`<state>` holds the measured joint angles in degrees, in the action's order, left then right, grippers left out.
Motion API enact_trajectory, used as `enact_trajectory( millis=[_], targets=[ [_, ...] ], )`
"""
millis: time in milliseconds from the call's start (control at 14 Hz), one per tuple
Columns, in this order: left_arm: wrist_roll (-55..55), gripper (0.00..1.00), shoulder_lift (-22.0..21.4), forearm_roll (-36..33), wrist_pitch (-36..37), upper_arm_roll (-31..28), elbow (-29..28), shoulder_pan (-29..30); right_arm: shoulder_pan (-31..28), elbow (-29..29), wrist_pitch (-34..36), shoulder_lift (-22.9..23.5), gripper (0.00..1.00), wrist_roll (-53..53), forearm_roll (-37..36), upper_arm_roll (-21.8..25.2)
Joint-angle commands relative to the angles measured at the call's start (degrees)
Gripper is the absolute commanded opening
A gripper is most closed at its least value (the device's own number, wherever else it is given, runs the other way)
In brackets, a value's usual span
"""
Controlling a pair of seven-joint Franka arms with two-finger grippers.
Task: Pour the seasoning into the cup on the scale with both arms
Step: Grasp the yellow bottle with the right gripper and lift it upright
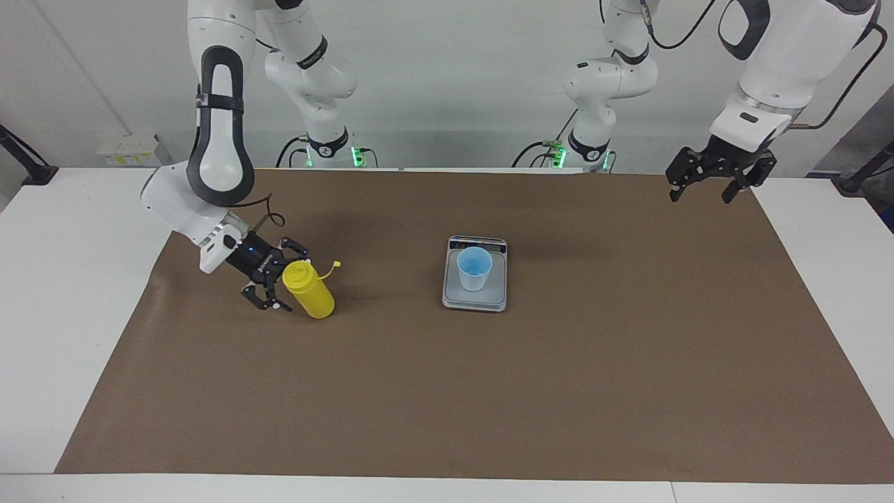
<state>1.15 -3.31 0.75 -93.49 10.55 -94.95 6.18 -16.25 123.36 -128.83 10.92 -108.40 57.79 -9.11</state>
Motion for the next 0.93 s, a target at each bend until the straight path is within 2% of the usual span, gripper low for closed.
enact_trajectory(
  millis=[0,214,643,786,857],
  targets=[
    [0.44,1.00,0.32,1.19,1.64,0.35,0.55,0.94,-0.01,1.44,-1.77,0.06,1.00,-3.13,3.12,-0.21],
    [-2.98,1.00,0.14,1.28,1.38,0.87,0.03,-0.02,2.97,1.88,-4.75,0.15,1.00,-3.39,5.66,-0.21],
    [-2.38,1.00,-0.65,1.28,1.29,0.87,-1.64,0.06,6.93,2.06,-9.50,0.50,1.00,-4.89,9.35,-0.21],
    [-2.55,1.00,-0.82,1.28,1.21,0.96,-1.82,-0.02,8.95,2.14,-11.52,0.85,0.88,-4.89,10.06,-0.21],
    [-2.47,1.00,-0.82,1.28,1.12,0.96,-1.73,-0.02,9.74,2.14,-12.49,0.85,0.78,-4.98,10.15,-0.21]
  ],
)
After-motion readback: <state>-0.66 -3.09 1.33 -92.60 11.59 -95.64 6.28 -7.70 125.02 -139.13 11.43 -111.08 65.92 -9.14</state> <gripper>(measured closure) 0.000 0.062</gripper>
